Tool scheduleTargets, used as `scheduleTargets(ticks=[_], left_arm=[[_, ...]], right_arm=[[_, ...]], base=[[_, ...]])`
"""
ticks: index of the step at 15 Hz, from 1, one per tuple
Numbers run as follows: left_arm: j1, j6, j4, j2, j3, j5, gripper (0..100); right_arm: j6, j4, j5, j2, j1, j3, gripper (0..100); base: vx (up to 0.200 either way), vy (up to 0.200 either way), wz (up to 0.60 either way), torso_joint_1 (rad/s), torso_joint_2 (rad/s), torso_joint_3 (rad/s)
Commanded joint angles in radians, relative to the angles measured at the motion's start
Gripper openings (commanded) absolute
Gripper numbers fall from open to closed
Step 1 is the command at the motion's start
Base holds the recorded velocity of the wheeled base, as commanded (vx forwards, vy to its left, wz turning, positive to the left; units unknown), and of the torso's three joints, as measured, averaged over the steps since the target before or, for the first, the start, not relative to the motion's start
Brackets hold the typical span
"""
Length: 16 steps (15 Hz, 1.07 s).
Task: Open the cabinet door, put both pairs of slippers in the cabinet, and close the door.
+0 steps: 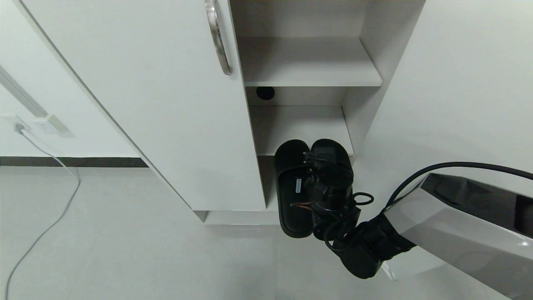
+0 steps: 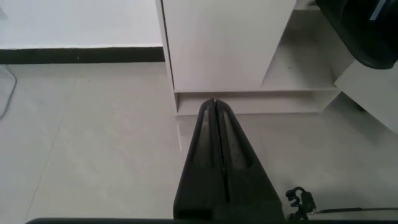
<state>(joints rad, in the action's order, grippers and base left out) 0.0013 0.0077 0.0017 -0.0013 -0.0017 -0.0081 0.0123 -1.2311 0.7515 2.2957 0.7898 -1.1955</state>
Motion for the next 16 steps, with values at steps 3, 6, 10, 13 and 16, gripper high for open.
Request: scheduleTargets(ticks=[3,6,10,13,16], left_arm=[[0.000,0.000,0.000,0.001,0.000,0.000,0],[0.000,0.000,0.000,0.001,0.000,0.002,0],[0.000,-0.003,0.000,0.001,0.000,0.003,0],[0.000,-0.003,0.000,0.001,0.000,0.005,0],[0.000,-0.003,0.000,0.001,0.000,0.007,0]], right_arm=[[0.005,0.007,-0.003,0.017,-0.001,-0.006,0],[0.012,0.053,-0.034,0.030,-0.018,-0.056,0],[0.012,0.206,-0.047,0.105,-0.078,-0.272,0],[0.012,0.306,-0.049,0.165,-0.110,-0.430,0],[0.011,0.409,-0.049,0.212,-0.129,-0.596,0]], base=[[0.067,0.000,0.00,-0.001,0.00,0.002],[0.000,0.000,0.00,0.000,0.00,0.000],[0.000,0.000,0.00,0.000,0.00,0.000],[0.000,0.000,0.00,0.000,0.00,0.000],[0.000,0.000,0.00,0.000,0.00,0.000]])
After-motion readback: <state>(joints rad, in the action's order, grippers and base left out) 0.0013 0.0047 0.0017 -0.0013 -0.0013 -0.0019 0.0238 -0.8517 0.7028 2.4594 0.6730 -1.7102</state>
